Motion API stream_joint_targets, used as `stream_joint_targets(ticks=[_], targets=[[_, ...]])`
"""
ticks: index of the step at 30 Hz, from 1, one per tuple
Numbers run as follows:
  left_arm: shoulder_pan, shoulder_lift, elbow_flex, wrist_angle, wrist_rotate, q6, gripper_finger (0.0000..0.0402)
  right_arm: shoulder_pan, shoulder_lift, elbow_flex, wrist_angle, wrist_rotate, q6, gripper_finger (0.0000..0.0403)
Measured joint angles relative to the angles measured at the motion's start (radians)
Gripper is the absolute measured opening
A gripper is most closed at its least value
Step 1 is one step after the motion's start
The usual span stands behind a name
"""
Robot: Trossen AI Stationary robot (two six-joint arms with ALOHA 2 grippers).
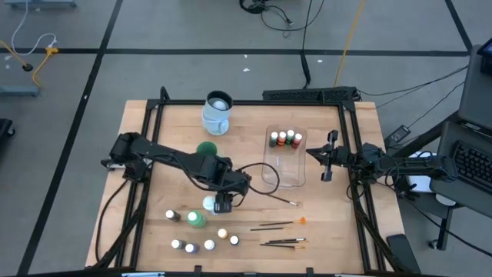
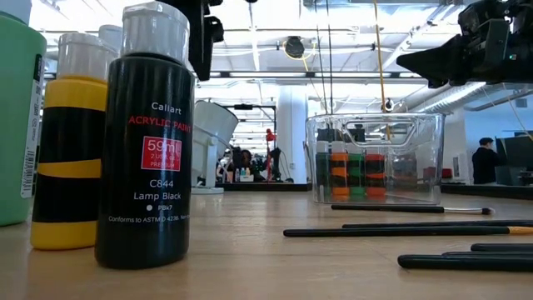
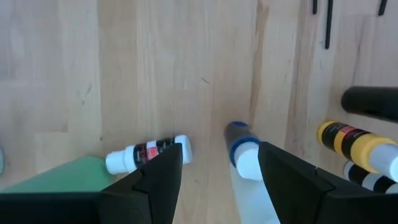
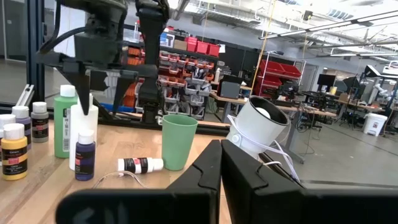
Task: Pick & Place Paint Supplies
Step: Put the blue paint bottle into the transparent bin
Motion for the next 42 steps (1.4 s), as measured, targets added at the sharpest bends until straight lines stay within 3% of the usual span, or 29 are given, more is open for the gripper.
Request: stream_joint_targets(ticks=[4,12,42], targets=[[-0.008,0.015,0.000,-0.003,0.006,-0.017,0.0214,0.000,0.000,0.000,0.000,0.000,0.000,0.0004],[-0.009,0.030,0.000,-0.017,0.039,-0.213,0.0214,0.000,0.000,0.000,0.000,0.000,0.000,0.0004],[-0.062,0.125,-0.001,-0.076,0.057,-0.211,0.0214,0.000,0.012,0.000,0.007,0.000,0.005,0.0004]])
